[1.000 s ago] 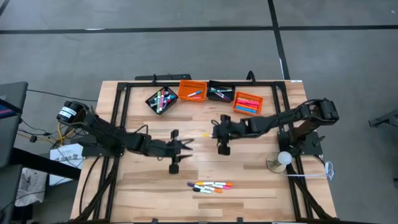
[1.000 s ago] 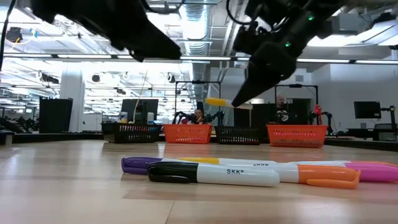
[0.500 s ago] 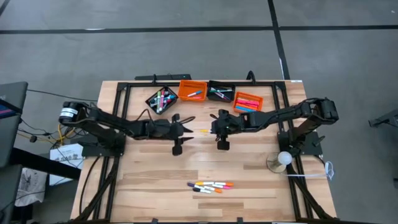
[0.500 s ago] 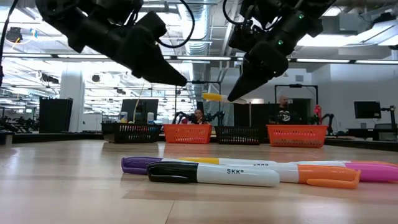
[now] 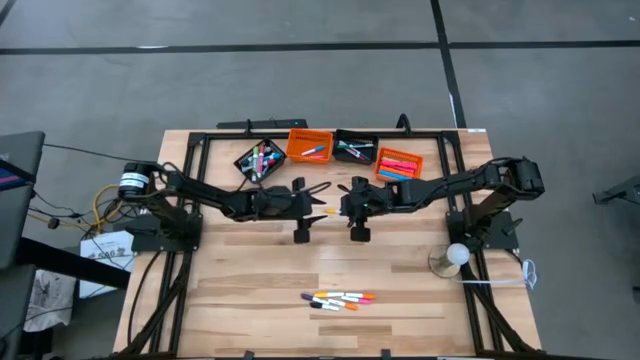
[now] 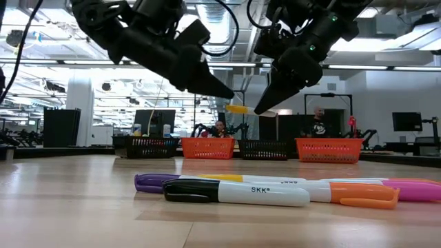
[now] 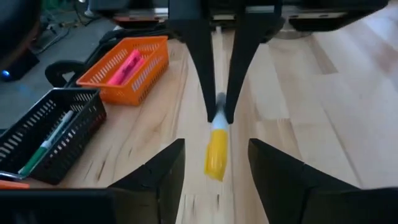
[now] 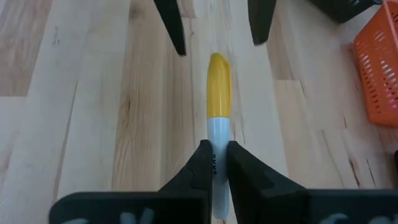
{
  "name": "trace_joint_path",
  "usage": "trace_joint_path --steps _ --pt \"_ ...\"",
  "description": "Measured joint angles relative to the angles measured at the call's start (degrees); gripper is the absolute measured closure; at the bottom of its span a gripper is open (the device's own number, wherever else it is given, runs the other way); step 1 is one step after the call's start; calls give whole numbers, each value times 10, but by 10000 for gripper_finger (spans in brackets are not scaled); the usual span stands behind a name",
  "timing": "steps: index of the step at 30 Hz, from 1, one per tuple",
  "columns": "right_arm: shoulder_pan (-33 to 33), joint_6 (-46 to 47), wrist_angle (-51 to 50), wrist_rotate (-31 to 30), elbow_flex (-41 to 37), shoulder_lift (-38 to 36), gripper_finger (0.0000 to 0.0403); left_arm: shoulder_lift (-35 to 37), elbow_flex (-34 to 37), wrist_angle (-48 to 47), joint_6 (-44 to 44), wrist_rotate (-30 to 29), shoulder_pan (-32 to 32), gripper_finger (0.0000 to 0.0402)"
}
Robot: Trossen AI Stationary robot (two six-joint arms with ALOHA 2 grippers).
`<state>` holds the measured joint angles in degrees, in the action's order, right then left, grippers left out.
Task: Pick & Place Markers
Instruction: Put the small yellow highlighter into the left orange bin
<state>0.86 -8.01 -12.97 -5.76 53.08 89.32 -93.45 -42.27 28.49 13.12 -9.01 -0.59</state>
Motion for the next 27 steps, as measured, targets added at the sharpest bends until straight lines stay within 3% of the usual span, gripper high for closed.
trace_joint_path --steps 27 --pt "9 -45 62 31 0 0 381 -17 -5 6 1 0 1 260"
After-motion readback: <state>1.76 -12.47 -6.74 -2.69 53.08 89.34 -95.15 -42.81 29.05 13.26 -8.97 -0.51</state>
